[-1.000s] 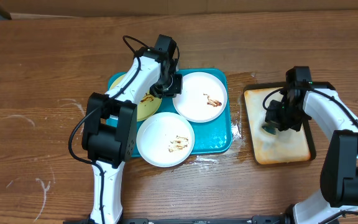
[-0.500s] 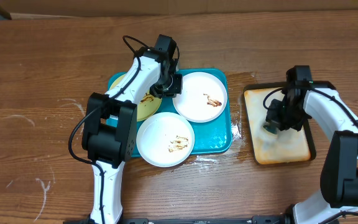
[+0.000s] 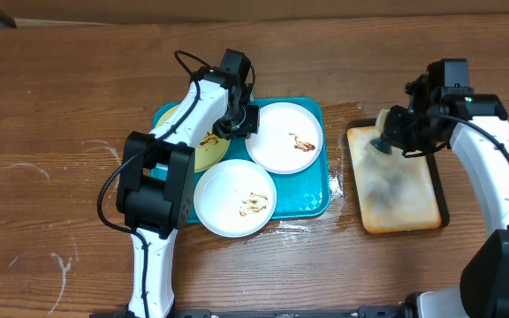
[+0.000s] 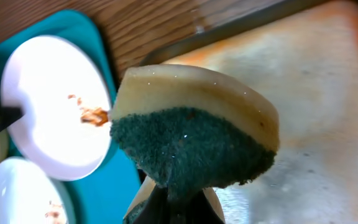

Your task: Clean dirty plates on tray and stack at the side

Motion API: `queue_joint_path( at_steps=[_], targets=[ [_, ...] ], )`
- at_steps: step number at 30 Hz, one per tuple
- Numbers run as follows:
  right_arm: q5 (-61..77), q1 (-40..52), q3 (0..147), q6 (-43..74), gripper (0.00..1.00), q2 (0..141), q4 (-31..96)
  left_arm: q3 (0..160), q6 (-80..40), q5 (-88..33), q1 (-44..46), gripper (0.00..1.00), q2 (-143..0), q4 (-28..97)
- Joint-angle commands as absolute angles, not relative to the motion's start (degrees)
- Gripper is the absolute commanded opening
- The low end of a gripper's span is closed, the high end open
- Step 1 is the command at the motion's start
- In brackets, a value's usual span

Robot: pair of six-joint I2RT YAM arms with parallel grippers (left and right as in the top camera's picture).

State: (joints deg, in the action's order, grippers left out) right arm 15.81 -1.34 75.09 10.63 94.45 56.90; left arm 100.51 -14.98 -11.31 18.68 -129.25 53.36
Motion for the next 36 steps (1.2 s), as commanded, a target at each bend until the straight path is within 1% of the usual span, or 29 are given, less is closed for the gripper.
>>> queue_joint_path(
  at_steps=[1,5,9,16,22,31,36],
  targets=[
    [22.5,1.8,75.4,7.3,0.04,94.0,55.6,101.8,-15.9,-10.1,18.8,0.04,-130.0,53.6],
    [22.5,6.0,75.2,8.2,0.04,94.1,52.9,101.8,-15.9,-10.1,18.8,0.04,-130.0,53.5],
    [22.2,9.9,74.9,12.7,0.04,95.5,49.9,101.8,-15.9,-10.1,18.8,0.04,-130.0,53.5],
    [25.7,16.0,74.8,13.8,0.04,102.5,46.4,101.8,-15.9,-10.2,18.8,0.04,-130.0,53.5],
    [26.8,23.0,74.8,17.0,0.04,106.6,40.7,101.8,-16.4,-10.2,18.8,0.04,-130.0,53.5],
    [27.3,24.9,74.8,22.5,0.04,111.9,34.6,101.8,-16.5,-10.6,18.8,0.04,-130.0,53.6],
    [28.4,24.9,74.8,25.1,0.04,116.7,28.0,101.8,-16.6,-10.6,18.8,0.04,-130.0,53.9]
  ],
)
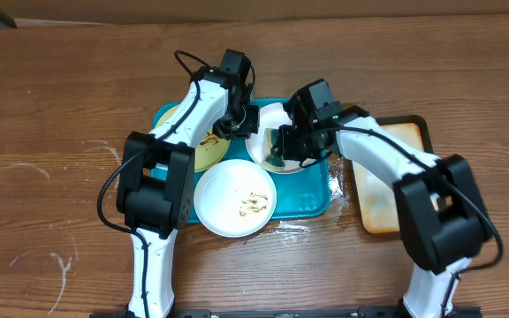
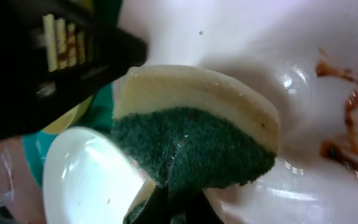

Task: Clean dirty plates on tray and stack at the side
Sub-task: 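Carry the sponge with the right gripper onto the white plate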

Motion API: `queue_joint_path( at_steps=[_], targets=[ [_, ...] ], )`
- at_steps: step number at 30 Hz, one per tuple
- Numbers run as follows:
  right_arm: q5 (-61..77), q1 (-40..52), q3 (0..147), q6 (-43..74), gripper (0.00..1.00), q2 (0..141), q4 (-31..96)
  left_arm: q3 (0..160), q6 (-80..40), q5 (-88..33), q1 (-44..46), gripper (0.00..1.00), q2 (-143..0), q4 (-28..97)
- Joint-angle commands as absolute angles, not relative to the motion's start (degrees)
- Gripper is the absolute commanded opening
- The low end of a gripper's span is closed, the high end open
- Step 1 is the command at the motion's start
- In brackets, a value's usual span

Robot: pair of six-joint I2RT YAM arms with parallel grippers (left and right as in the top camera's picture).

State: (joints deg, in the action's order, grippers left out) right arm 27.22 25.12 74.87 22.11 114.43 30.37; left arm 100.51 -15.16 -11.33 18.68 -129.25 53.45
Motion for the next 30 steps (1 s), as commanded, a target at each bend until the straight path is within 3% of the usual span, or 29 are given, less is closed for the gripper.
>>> queue_joint_path(
  at_steps=[1,7,21,30],
  targets=[
    [28.4,24.9,74.8,25.6,0.04,117.2,27.0,101.8,-16.5,-10.6,18.8,0.04,-130.0,54.0],
    [30.0,24.9,74.8,28.1,0.04,118.7,21.8,101.8,-16.8,-10.6,18.8,0.04,-130.0,54.2],
    [7.6,21.0,74.8,27.4,0.04,118.7,42.8,101.8,-16.7,-10.5,18.8,0.04,-130.0,54.9],
    [-0.5,18.9,75.7,26.9,0.04,118.6,45.9,101.8,-16.7,-10.3,18.8,0.04,-130.0,55.2]
  ],
)
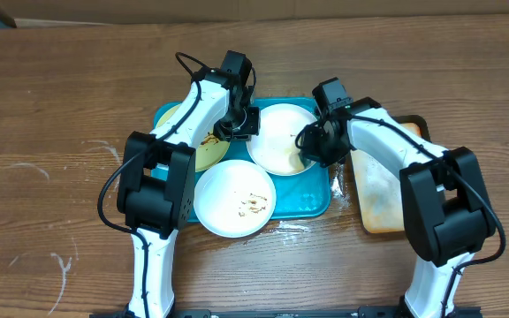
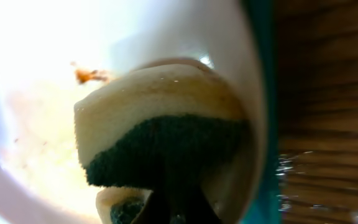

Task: Clean dirty plates on tray and stack at the side
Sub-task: 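Carry the sponge with the right gripper onto the white plate, then scrub the white plate with the sponge while the left gripper holds it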

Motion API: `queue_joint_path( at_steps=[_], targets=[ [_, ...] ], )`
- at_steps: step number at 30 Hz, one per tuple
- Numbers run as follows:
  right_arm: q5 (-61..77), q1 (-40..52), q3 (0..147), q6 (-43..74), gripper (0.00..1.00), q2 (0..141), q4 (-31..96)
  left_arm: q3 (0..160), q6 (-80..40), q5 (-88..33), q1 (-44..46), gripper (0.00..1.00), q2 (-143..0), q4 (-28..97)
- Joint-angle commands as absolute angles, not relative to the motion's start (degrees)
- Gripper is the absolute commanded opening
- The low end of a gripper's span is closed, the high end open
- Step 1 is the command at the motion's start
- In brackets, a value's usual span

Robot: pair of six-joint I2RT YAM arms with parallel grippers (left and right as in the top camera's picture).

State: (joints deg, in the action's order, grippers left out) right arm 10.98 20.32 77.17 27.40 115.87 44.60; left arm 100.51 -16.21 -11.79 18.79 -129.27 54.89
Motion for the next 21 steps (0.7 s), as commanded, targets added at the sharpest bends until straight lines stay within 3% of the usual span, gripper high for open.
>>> queue_joint_path(
  at_steps=[1,10,21],
  targets=[
    [0.5,19.1,76.6,25.8,0.04,118.6,46.0,101.8,-16.7,-10.3,18.8,0.04,-130.0,55.2],
    [14.2,24.2,93.3,19.3,0.04,118.2,46.6,101.8,-16.7,-10.3,18.8,0.04,-130.0,55.5],
    [26.0,24.8,90.4,16.7,0.04,123.4,42.5,101.8,-19.6,-5.9,18.6,0.04,-130.0,58.0]
  ],
)
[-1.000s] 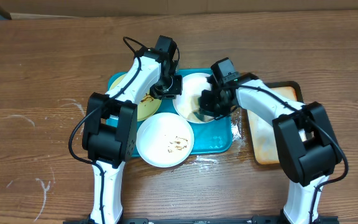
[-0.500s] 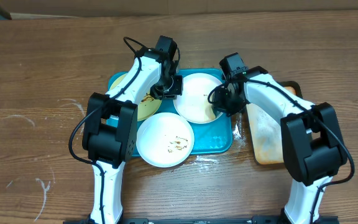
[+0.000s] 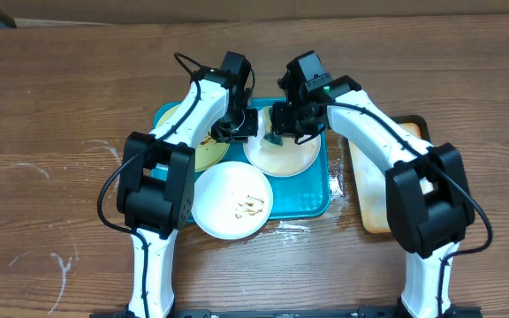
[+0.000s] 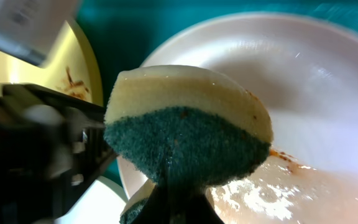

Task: Clean dirty plates on tray and stack at the side
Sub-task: 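Scrub the white plate with the sponge while the left gripper holds it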

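A teal tray (image 3: 306, 200) carries three plates. My right gripper (image 3: 283, 131) (image 4: 179, 200) is shut on a yellow-and-green sponge (image 3: 277, 138) (image 4: 188, 127) over the far-left part of the back white plate (image 3: 285, 157) (image 4: 303, 81). That plate is wet, with a brownish smear across it. My left gripper (image 3: 241, 125) is shut on the same plate's left rim, just beside the sponge. A second white plate (image 3: 233, 201) with brown stains lies at the tray's front. A yellow stained plate (image 3: 197, 146) (image 4: 82, 68) sits at the left.
A wet, brown-stained board in a dark frame (image 3: 387, 190) lies to the right of the tray. The front white plate overhangs the tray's front edge. Bare wooden table (image 3: 60, 132) surrounds the tray.
My right gripper has moved the sponge from the back white plate's right rim to its far-left side, close to the left gripper. The left gripper has not moved.
My right gripper first held the sponge above the board at the right. Then the sponge was over the back white plate's left side, then pressed against its right rim, and now it is back at the left. The plate's brown stain has become a wet smear.
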Motion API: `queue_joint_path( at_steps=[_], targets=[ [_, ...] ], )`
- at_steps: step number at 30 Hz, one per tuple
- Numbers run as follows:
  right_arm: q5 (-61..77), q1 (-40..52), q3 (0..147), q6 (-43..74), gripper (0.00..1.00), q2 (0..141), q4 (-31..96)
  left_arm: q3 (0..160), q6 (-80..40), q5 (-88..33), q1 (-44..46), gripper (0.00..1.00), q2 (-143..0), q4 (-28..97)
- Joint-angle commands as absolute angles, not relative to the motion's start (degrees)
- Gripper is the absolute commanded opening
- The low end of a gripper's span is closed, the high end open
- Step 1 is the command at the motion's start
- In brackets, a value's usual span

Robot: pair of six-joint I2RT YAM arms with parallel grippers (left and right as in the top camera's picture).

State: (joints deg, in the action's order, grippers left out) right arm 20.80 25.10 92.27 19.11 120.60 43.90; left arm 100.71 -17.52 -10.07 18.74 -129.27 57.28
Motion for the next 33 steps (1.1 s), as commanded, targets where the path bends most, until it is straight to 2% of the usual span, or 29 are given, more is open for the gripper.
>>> queue_joint_path(
  at_steps=[1,10,20,28,33],
  targets=[
    [27.5,24.8,90.0,16.3,0.04,124.1,41.3,101.8,-19.8,-5.6,18.6,0.04,-130.0,58.1],
    [33.3,25.3,89.9,15.6,0.04,130.2,34.1,101.8,-21.8,-4.3,18.6,0.04,-130.0,60.0],
    [1.5,21.2,90.1,23.5,0.04,131.3,46.2,101.8,-21.8,-3.8,18.6,0.04,-130.0,61.4],
    [-5.3,18.0,90.1,23.8,0.04,131.3,50.8,101.8,-21.8,-3.8,18.6,0.04,-130.0,61.3],
    [-3.8,19.0,91.2,19.6,0.04,131.2,52.9,101.8,-21.8,-3.9,18.6,0.04,-130.0,61.3]
  ],
)
